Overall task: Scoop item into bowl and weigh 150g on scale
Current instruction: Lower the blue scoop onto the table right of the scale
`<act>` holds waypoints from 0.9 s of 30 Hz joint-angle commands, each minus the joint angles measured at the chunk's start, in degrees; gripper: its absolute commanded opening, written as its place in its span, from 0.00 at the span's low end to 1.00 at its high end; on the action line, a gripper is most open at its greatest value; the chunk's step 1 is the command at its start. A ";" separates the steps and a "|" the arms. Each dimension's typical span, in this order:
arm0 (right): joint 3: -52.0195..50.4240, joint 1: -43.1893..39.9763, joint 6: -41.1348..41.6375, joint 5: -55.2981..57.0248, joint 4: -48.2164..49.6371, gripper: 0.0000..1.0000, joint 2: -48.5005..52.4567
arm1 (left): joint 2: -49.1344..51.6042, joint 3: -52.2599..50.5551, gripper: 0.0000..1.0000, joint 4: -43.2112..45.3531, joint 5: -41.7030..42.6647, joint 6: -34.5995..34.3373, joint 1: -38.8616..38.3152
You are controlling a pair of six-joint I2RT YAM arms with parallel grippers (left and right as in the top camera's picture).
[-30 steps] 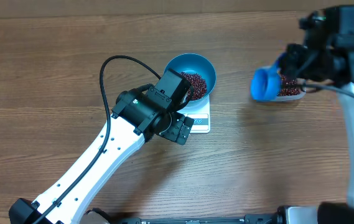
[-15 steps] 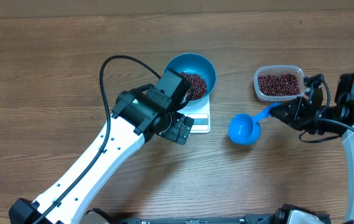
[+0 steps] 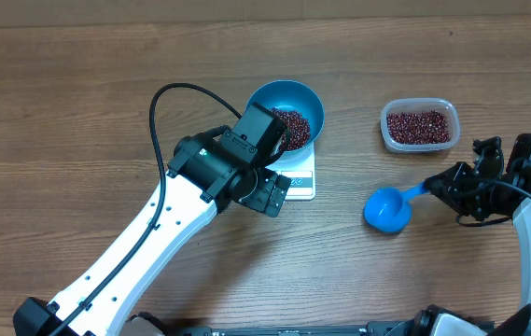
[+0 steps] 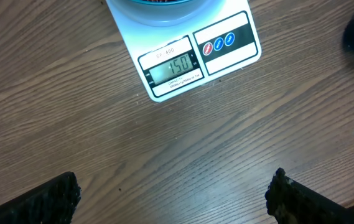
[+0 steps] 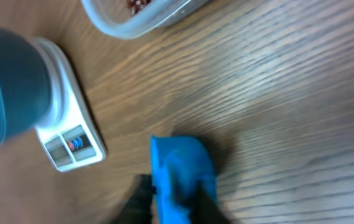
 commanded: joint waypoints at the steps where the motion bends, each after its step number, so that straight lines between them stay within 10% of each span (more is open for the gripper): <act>1: -0.55 -0.26 2.34 5.18 0.26 0.49 0.20 | -0.24 1.03 1.00 0.07 -0.33 -0.37 -0.02; 10: -0.42 -0.26 2.62 5.99 0.26 0.77 0.17 | -0.24 1.03 1.00 0.07 -0.33 -0.37 -0.02; 27: 12.72 13.73 -3.43 10.16 -5.40 0.79 -14.01 | -0.24 1.03 1.00 0.04 -0.35 -0.37 -0.02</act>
